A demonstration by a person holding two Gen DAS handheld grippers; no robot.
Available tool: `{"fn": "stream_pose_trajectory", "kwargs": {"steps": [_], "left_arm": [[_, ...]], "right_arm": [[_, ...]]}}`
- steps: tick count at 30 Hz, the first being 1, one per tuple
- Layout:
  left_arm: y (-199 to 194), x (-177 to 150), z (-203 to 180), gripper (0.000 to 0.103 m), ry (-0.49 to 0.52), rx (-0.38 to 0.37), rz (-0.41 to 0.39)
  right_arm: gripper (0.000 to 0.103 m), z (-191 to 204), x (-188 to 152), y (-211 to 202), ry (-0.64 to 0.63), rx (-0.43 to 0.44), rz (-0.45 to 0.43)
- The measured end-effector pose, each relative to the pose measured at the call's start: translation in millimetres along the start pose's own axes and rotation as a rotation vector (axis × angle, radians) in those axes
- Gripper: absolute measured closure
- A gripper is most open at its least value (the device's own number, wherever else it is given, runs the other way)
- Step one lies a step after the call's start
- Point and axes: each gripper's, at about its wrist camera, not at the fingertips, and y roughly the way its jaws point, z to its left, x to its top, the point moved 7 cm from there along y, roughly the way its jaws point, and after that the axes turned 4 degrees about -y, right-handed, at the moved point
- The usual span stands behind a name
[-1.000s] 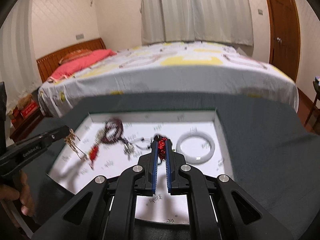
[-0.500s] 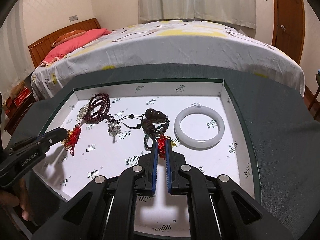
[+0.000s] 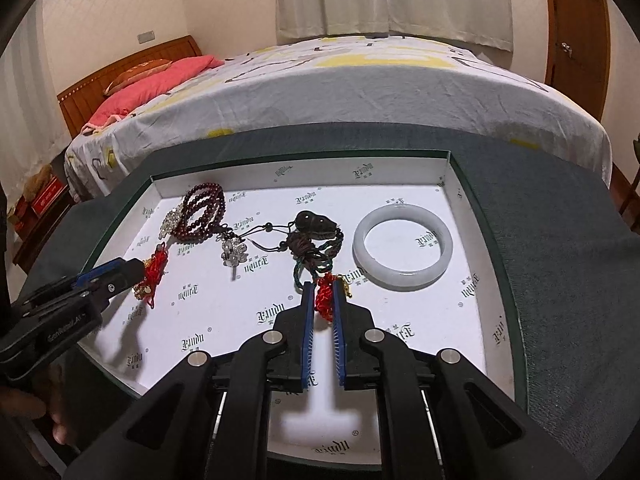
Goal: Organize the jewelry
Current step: 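Carry chain and red knot into the green box and open both grippers, then withdraw both tools and move the right gripper over the gold pearl brooch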
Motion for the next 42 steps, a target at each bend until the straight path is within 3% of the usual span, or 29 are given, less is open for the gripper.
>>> {"fn": "stream_pose_trajectory", "kwargs": {"steps": [2,3,11,23,30,42], "left_arm": [[-2,0,-1,0.057,-0.005,-0.007,-0.002],[-3,1,-1,0.056,-0.005,-0.007,-0.004],[-19,3,-6,0.04,0.01,0.001,-0.038],[-71,-5,-23,0.031,0.05,0.005,-0.12],[-93,-30,-29,0.03,0.029,-0.014,-0.113],[-114,-81,-38,0.029,0.042,-0.011,-0.068]], "right_arm": [[0.046,-1,1,-5,0.003,-0.009,-0.025],[0.045,0,2,-7,-0.001,-0.013,-0.033],[0.045,0,9,-29,0.005,0.006,-0.074],[0.045,-9,3,-86,0.022,-0.004,-0.144],[0.045,-21,-31,-114,0.024,-0.055,-0.138],[0.045,-31,-105,-119,0.056,-0.049,-0.024]]}}
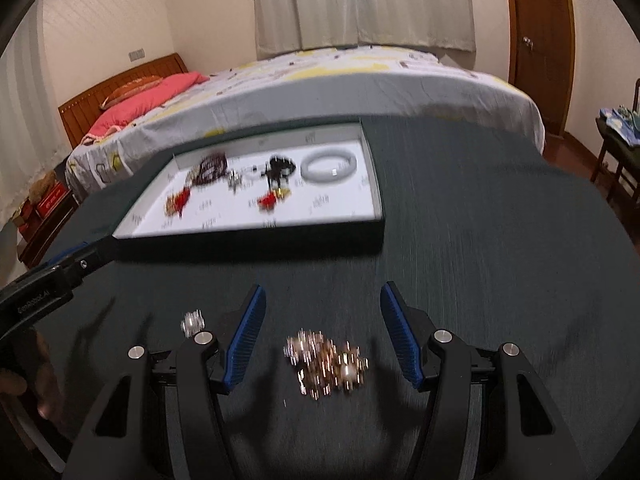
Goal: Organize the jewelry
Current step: 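Withdraw both tools and move the right gripper over the gold pearl brooch, then grasp the large gold brooch with pearls with the right gripper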
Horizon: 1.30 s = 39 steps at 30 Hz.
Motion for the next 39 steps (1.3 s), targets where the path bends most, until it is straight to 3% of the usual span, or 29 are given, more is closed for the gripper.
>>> {"fn": "stream_pose_trajectory", "kwargs": {"steps": [8,19,23,29,31,32,39], "left_arm": [[-3,-24,-4,0.029,0.01,0.012,0.036],[-1,-30,-8,0.029,0.017,0.011,0.053],[1,-32,-9,0.029,0.017,0.007,0.062],[6,-36,-12,0.029,0.015,-0.003,0.077],[7,-37,-14,0.029,0.022,-0.003,0.08],[7,-38,-15,0.029,0.026,-0.004,0.082],[11,-41,-21,0.029,0.038,-0.012,0.093]], "right_arm": [[0.045,3,-17,8,-0.005,0.006,0.057],[0.045,5,-29,15,-0.015,-0.013,0.097],[0.06,3,-30,13,-0.022,-0.017,0.091],[0.061,2,-31,11,-0.001,0.004,0.084],[0.08,0,-28,7,0.008,0.012,0.066],[0.083,0,-28,7,0.01,0.017,0.071],[0.084,1,-27,5,0.012,0.027,0.061]]}}
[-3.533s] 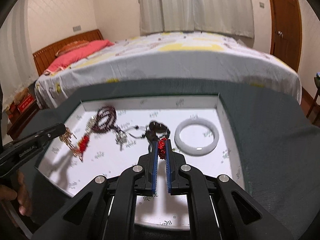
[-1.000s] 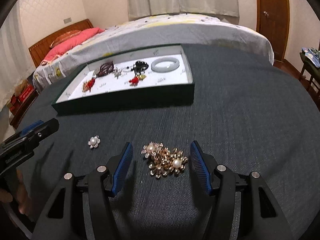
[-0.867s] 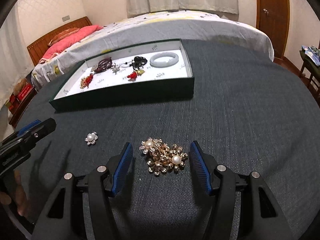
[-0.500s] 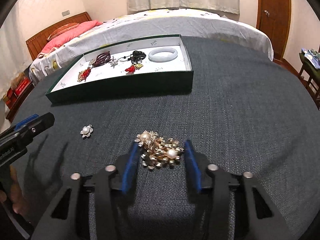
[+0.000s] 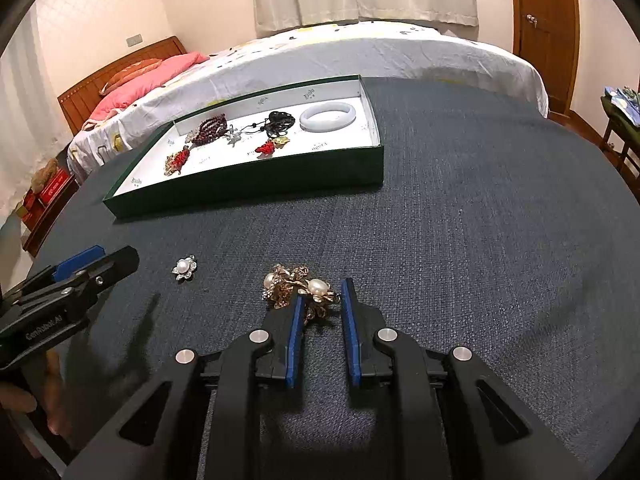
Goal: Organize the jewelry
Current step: 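Grasp the silver pearl flower brooch with the left gripper while the right holds its brooch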
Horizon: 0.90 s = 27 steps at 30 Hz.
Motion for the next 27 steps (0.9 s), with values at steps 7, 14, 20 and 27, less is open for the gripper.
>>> {"fn": "stream_pose_trajectory", "kwargs": {"steps": [7,14,20,27], "left_arm": [[3,0,-7,0.029,0.008,-0.012,0.007],[8,2,-24,0.029,0.038,-0.036,0.009],[18,0,-36,0.03,0.066,-0.034,0.03],[30,-5,-43,0.049,0.091,-0.031,0.072]], "right_arm": [[0.085,0,2,-6,0.006,0.008,-0.021],[0.085,-5,8,-14,0.017,0.008,-0.048],[0.085,-10,9,-17,0.03,0.015,-0.058],[0.085,-13,8,-16,0.045,0.03,-0.054]]}}
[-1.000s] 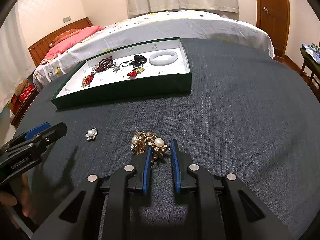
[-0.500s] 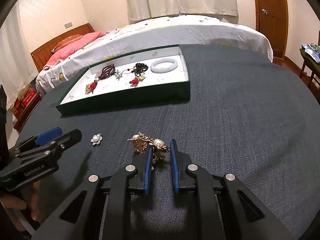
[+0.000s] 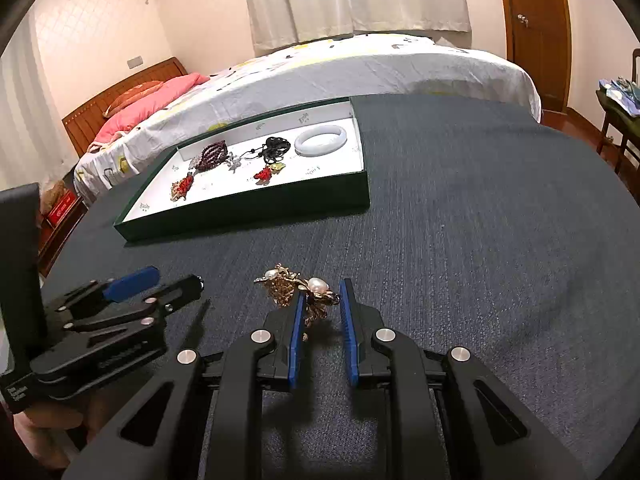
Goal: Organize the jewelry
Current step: 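Grasp the silver pearl flower brooch with the left gripper while the right holds its brooch, then carry both brooches into the green box and open both grippers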
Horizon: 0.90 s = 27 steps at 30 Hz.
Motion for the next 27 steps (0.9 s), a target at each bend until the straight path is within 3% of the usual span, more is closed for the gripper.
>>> {"fn": "stream_pose_trajectory", "kwargs": {"steps": [6,8,27], "left_arm": [[6,-3,-6,0.068,0.015,-0.015,0.025],[6,-3,-8,0.083,0.027,-0.021,0.026],[-14,2,-4,0.085,0.019,-0.035,-0.032]], "right_arm": [[0.085,-1,0,0,0.006,0.009,-0.001],[0.085,-1,0,0,0.005,0.009,0.0],[0.085,9,0,-4,-0.006,0.015,-0.016]]}}
